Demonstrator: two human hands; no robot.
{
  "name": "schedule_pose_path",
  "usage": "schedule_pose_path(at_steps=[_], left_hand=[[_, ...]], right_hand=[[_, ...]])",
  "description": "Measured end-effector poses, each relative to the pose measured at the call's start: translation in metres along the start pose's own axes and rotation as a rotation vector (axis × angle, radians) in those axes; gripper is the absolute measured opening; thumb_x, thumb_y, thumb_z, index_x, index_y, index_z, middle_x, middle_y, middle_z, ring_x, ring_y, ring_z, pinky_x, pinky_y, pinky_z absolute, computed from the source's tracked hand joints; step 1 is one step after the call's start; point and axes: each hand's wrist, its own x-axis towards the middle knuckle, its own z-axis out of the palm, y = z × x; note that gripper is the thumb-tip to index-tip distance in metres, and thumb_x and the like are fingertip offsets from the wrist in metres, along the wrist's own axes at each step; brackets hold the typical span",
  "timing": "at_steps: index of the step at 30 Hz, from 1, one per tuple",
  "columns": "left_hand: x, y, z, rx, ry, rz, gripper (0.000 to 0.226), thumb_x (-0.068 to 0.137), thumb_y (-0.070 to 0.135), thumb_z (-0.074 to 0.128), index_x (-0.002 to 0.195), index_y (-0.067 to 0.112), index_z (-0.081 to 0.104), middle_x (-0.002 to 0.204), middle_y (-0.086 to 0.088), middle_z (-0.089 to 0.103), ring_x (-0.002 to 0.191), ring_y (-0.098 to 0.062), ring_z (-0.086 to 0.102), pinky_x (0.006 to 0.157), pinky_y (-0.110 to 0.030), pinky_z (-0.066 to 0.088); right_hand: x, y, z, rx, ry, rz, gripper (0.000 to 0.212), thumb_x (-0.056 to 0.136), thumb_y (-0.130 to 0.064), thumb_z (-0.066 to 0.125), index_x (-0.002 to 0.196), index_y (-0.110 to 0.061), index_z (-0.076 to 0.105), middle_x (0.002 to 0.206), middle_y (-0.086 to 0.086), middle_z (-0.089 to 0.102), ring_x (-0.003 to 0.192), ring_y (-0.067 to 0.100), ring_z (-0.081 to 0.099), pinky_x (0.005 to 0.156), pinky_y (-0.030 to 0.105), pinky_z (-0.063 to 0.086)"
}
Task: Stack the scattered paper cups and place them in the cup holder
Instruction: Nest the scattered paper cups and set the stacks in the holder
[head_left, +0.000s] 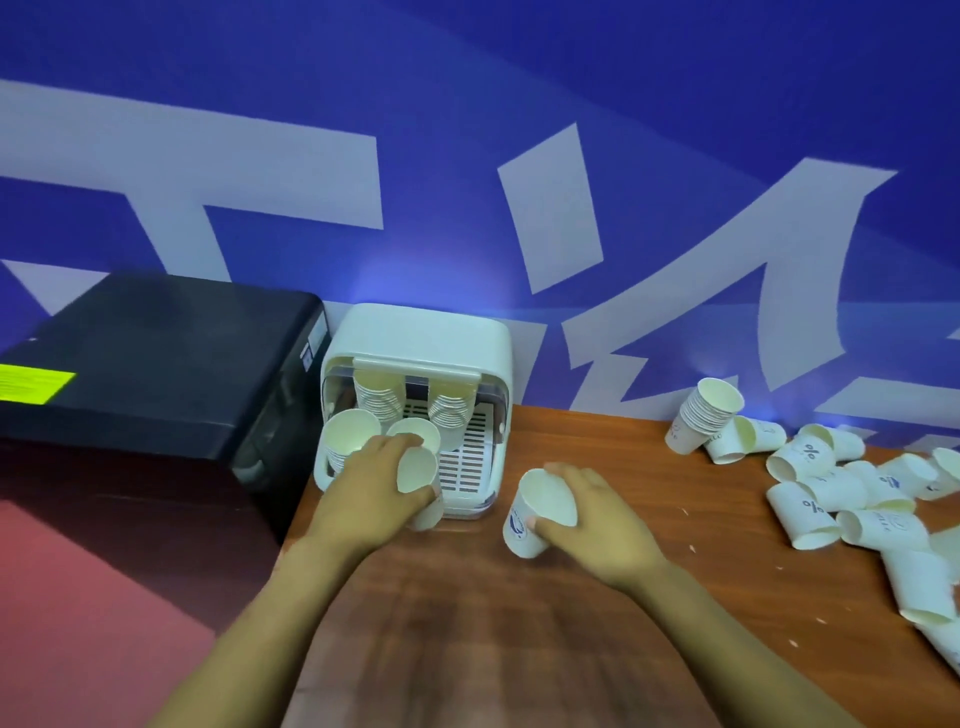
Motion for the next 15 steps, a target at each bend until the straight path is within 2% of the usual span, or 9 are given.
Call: schedule_pose_path(at_steps=[9, 15], left_hand=[[0.032, -0.02, -0.054, 0.071, 0.205, -0.084, 0.055, 0.078, 0.033, 0.067, 0.13, 0.03, 0.048, 0.136, 0.001, 0.046, 0.121, -0.027, 0.046, 0.094, -0.045, 0.044], [0.047, -0.028, -0.053, 0.062, 0.28, -0.077, 0.056, 0.08, 0.033, 0.068, 0.131, 0.029, 0.047, 0.137, 0.003, 0.046, 0.122, -0.025, 0.045, 0.092, -0.042, 0.046]], right_hand=[[0.059, -0.064, 0.007, 0.036, 0.036, -0.161, 0.075, 0.079, -0.033, 0.069, 0.144, -0.027, 0.031, 0.142, 0.0, 0.036, 0.129, 0.021, 0.04, 0.104, 0.035, 0.038], [0.087, -0.094, 0.024, 0.021, 0.083, -0.242, 0.075, 0.08, -0.041, 0.068, 0.144, -0.028, 0.031, 0.144, -0.004, 0.033, 0.132, 0.02, 0.038, 0.101, 0.037, 0.042]])
